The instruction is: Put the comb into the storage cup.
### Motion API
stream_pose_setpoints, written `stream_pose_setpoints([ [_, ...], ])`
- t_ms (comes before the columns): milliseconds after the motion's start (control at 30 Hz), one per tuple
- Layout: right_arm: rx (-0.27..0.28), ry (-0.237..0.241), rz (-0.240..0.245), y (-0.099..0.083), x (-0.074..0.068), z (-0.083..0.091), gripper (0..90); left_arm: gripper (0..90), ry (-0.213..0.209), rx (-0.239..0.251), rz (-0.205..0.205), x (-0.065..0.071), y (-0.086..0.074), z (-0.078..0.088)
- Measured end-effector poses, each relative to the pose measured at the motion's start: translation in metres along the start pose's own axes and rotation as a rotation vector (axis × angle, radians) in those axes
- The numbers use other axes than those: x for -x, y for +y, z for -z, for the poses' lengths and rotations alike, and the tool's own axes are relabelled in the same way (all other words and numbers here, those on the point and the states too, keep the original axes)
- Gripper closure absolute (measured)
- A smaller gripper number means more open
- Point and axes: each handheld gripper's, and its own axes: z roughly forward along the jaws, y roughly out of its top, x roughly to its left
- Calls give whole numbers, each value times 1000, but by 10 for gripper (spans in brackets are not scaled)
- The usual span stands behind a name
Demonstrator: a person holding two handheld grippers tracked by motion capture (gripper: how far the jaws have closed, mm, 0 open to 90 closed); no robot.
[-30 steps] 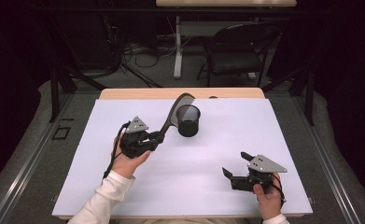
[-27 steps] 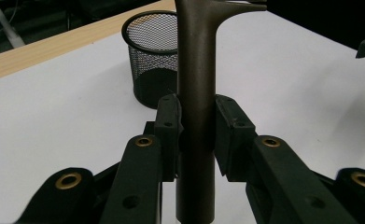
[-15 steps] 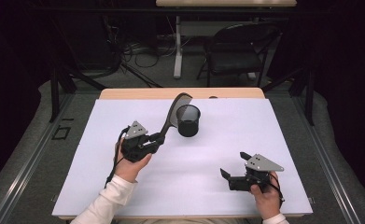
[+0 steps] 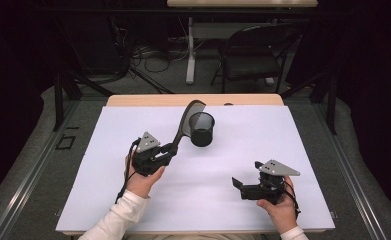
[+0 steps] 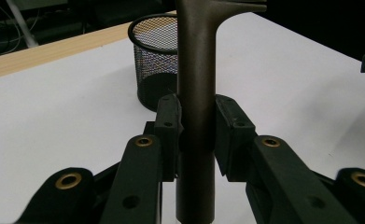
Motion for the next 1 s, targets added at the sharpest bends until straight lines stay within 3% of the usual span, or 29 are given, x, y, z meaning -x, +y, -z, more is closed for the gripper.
stream_pose_setpoints([
  [300,-34,12,-73,16,-1,-6,0,726,9,13,-3,2,-2,-1],
  [633,-88,64,-102,30,2,-14,18,726,12,1,-15,3,-5,-4],
  [1000,-121,81,-105,53,3,-23,56,726,13,-4,-14,2,-7,-5],
])
